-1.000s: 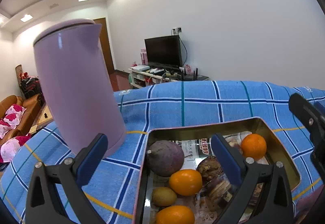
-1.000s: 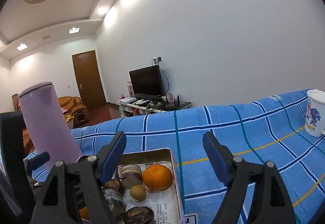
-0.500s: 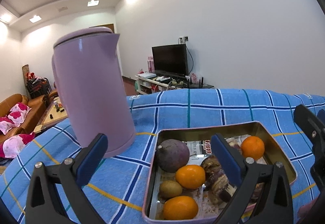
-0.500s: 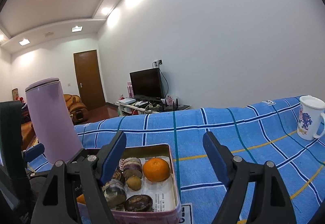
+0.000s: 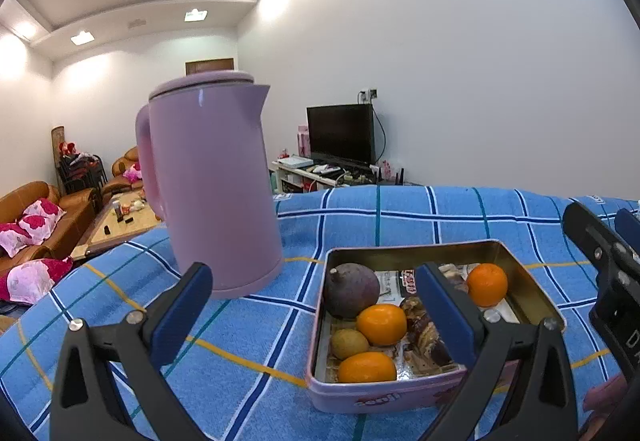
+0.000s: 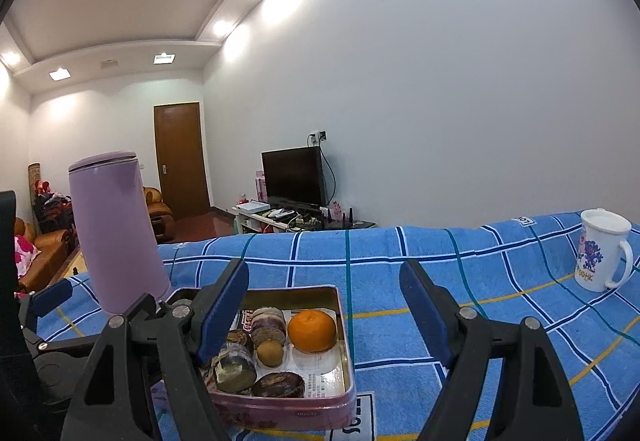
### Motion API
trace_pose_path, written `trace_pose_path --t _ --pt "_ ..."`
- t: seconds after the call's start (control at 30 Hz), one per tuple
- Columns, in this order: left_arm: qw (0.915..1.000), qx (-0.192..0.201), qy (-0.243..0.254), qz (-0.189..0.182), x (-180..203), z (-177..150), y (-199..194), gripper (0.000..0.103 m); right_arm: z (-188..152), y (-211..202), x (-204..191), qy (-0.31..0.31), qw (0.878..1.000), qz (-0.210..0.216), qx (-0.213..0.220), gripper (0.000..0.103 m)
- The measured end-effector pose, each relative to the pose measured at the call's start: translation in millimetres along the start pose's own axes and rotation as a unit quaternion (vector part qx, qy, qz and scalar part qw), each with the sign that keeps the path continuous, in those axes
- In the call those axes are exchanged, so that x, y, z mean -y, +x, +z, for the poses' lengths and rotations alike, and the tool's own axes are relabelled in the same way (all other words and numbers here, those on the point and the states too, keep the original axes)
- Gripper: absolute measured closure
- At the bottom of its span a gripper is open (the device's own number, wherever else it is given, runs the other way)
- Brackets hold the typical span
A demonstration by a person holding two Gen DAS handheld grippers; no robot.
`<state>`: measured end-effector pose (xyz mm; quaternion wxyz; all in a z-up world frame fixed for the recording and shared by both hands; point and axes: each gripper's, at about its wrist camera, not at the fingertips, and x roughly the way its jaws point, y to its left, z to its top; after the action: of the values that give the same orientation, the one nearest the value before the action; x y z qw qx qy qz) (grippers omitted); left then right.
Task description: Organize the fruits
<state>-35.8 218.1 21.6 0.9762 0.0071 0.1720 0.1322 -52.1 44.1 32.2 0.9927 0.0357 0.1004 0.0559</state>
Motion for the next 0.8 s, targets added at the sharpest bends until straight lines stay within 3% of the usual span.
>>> trace_pose_path --t 0.8 --pt "1.0000 0.001 0.004 0.004 1.0 -0.3 -4.6 0.000 1.6 -3.8 -0.7 -0.001 1.000 0.000 -0.005 0.024"
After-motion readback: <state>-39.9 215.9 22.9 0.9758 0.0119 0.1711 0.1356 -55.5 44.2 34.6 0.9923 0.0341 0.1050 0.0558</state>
